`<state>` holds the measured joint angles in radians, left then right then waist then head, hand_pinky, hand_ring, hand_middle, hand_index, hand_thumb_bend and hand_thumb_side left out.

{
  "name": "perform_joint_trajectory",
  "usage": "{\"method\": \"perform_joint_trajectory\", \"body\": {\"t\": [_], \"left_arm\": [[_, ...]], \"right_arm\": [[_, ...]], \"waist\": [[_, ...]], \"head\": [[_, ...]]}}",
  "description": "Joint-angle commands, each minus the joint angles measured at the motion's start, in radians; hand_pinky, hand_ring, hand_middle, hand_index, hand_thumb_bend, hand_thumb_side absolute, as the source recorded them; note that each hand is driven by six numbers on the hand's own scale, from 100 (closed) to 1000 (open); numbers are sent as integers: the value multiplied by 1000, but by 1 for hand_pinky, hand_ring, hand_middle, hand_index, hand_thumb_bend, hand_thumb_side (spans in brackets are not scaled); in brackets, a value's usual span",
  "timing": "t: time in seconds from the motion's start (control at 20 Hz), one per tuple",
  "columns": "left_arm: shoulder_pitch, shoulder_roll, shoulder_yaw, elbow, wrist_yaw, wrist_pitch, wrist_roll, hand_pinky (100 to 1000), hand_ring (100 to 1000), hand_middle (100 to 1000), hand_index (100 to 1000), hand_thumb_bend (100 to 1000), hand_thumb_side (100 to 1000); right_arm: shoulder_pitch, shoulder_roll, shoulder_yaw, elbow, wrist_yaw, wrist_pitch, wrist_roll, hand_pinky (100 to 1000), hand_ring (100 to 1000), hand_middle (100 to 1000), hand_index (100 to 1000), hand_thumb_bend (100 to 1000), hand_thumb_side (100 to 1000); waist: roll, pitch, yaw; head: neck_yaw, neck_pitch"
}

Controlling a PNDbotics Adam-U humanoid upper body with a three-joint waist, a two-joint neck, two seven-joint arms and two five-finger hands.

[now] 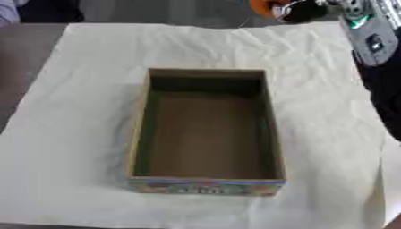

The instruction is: Pick up objects on the table and place them in the box.

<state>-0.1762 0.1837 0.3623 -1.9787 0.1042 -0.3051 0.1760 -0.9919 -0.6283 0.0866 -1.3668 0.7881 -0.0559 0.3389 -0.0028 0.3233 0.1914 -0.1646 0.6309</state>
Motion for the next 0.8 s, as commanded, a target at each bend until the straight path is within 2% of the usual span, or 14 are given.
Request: {"method": "perform_joint_trajectory", "body": {"t": [0.05,0.25,0.8], "left_arm": [[-6,22,9,-21,-1,1,2,413,540,660,710,100,763],[-7,23,9,-21,-1,2,2,413,540,660,709,100,763],[-10,22,8,-21,0,7,0,412,540,660,708,100,762]], "right_arm": [[8,-64,11,-121,-35,36,7,739,1000,562,579,100,213],[58,-93,25,-207,-75,74,25,738,1000,554,574,100,211],[174,-127,68,-325,-205,120,59,738,1000,547,566,100,208]], "waist": [[-1,-23,-2],[-5,-23,-4],[-11,-22,-3]], "head": [[3,-2],[4,-2],[9,-7]]}}
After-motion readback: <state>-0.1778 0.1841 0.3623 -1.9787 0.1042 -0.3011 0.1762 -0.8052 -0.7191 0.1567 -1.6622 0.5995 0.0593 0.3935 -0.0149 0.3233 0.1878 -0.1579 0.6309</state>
